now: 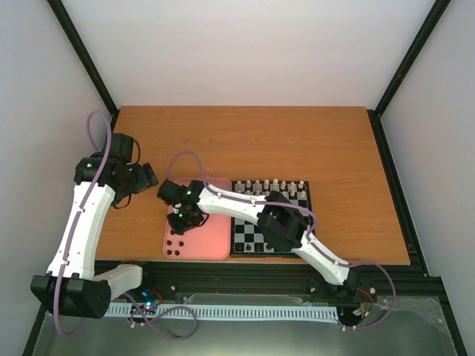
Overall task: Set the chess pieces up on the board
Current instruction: Pick up the chess piece from the storage box.
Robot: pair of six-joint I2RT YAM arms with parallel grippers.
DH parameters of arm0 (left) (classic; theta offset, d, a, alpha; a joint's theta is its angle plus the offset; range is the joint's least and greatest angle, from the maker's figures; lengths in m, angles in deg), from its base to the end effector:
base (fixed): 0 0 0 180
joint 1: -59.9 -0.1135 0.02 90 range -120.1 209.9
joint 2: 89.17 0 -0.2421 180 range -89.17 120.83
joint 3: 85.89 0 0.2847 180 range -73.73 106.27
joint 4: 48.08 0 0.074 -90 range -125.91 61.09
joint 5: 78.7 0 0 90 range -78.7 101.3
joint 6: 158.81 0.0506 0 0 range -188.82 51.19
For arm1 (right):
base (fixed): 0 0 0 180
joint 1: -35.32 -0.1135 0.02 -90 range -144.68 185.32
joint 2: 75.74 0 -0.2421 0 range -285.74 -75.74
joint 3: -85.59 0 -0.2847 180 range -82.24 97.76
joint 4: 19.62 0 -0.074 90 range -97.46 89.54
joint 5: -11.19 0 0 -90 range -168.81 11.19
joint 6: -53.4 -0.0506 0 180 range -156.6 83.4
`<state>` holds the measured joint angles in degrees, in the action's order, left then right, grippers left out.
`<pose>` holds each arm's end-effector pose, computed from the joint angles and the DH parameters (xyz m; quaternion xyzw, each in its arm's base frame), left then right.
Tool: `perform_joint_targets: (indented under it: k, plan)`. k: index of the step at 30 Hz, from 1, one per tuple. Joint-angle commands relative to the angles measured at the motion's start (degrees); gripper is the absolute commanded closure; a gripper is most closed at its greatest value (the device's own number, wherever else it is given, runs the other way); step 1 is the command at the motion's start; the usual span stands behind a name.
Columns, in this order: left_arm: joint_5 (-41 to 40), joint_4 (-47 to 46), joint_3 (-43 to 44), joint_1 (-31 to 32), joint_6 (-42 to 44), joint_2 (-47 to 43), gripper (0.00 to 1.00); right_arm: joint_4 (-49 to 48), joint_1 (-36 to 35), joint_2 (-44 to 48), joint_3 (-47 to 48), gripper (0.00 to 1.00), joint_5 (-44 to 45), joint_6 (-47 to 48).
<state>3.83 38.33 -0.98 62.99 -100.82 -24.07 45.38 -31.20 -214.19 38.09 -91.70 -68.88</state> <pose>0.2352 -0.0061 0.3156 -0.2568 0.9429 -0.0002 0.2122 0.1987 0.4857 0.1280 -0.3062 0.9311 0.1969 0.0230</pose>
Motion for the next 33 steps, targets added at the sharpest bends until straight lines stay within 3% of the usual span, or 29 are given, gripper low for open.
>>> perform_joint_targets:
  k: [1, 7, 16, 22, 28, 33]
  plan:
    - [-0.18, 0.03, 0.29, -0.3, 1.41, 0.02, 0.0, 2.2, -0.01, -2.17, 2.84, 0.66, -0.63, 0.4]
    - [-0.1, -0.3, -0.15, -0.28, 1.6, 0.13, 0.0, 2.67, 0.07, -2.24, 2.96, 0.71, -0.11, 0.37]
    - [0.17, -0.66, -0.48, -0.28, 1.86, 0.2, 0.0, 3.13, 0.14, -2.49, 3.06, 0.9, -0.39, 0.19]
    - [0.25, -0.59, -0.53, -0.2, 1.9, -0.12, 0.0, 4.41, 0.24, -0.29, 3.02, 0.94, 2.21, 0.19]
    - [0.65, -0.9, -0.2, -0.26, 1.88, 0.01, 0.0, 5.33, 2.34, 7.26, -1.49, 0.95, 6.09, -0.1]
    - [0.77, -0.76, 0.01, -0.28, 2.1, 0.1, 0.0, 3.72, 6.56, 20.06, -14.66, 0.95, 8.97, -1.33]
